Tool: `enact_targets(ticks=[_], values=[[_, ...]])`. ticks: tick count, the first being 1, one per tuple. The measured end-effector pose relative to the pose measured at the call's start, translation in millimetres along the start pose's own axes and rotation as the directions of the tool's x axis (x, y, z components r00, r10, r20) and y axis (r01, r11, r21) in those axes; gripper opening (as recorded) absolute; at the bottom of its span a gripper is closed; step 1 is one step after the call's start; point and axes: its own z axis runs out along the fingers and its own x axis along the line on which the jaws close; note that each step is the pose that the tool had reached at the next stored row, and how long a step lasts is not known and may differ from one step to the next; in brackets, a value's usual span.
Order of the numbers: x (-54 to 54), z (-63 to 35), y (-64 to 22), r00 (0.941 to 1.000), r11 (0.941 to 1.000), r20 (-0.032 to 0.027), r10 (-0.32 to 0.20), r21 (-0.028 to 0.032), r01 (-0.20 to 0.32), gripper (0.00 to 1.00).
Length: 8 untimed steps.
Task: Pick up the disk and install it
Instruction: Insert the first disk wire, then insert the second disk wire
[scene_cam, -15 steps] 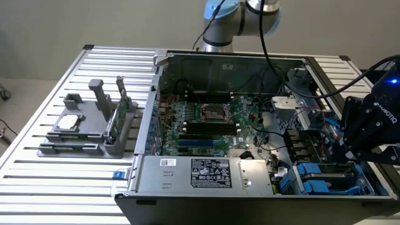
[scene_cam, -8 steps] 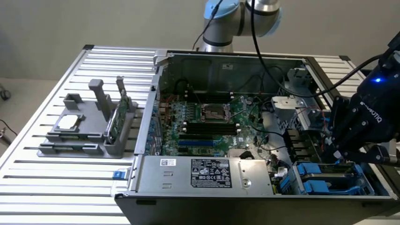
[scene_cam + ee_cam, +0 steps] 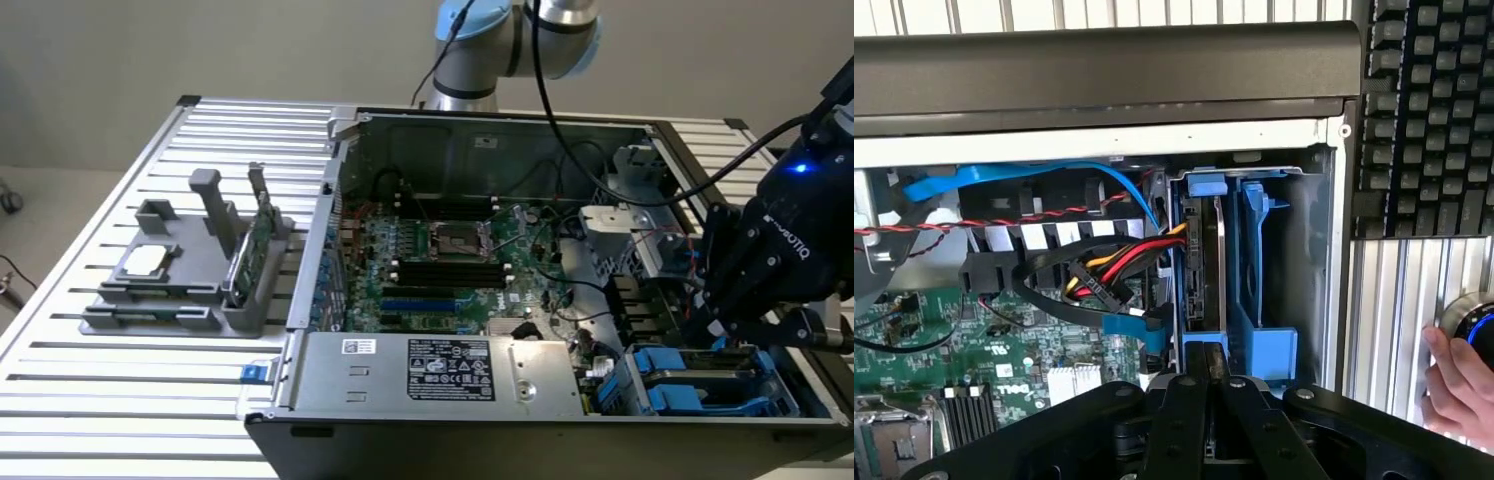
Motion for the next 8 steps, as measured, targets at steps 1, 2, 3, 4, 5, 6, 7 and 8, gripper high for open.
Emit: enact_targets(ticks=[1, 2, 3, 4, 5, 6, 7, 8], values=[[0.0, 0.0, 0.0, 1.0, 1.0, 0.0003, 0.0, 0.0, 0.0, 0.11], [0.0, -0.1, 0.0, 1.0, 1.0, 0.0007, 0.0, -0.0001, 0.0, 0.11], [0.0, -0.1, 0.0, 1.0, 1.0, 0.0008, -0.001, -0.0001, 0.001, 0.11], [0.0, 0.0, 0.0, 1.0, 1.0, 0.0011, -0.001, -0.0001, 0.001, 0.11], [0.0, 0.0, 0.0, 1.0, 1.0, 0.0013, -0.001, -0.0001, 0.001, 0.11], [0.0, 0.0, 0.0, 1.0, 1.0, 0.0016, -0.001, -0.0001, 0.001, 0.11], [0.0, -0.1, 0.0, 1.0, 1.0, 0.0019, -0.002, -0.0002, 0.002, 0.11], [0.0, -0.1, 0.0, 1.0, 1.0, 0.0021, -0.002, -0.0002, 0.002, 0.11]])
